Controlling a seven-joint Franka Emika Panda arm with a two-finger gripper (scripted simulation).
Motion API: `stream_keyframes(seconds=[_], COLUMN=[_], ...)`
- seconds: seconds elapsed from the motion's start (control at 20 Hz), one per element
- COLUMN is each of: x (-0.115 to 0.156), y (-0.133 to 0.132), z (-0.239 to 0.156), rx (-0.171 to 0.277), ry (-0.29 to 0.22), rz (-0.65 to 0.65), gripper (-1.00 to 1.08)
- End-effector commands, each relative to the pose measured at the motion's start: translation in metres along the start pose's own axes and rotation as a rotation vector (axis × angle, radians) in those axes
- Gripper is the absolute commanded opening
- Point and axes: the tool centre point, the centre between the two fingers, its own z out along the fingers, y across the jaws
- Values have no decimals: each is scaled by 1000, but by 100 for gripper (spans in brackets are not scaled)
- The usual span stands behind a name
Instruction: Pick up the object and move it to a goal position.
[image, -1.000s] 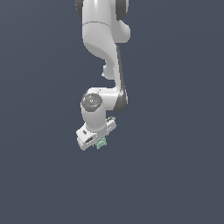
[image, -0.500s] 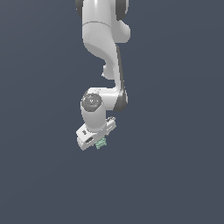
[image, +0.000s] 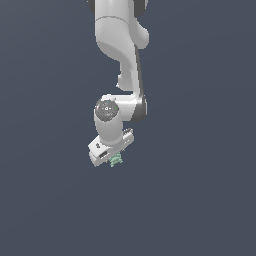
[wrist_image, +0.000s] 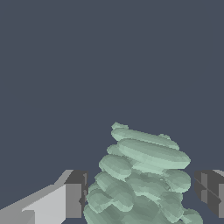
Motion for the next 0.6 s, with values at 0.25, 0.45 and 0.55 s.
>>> stream_keyframes(seconds=[0.25, 0.45, 0.55], x=[3, 5, 6], y=[-36, -63, -78], z=[-44, -77, -95], rx=[-1, -2, -2], ry=[0, -1, -1], rz=[-1, -1, -1], gripper=[-100, -100, -100])
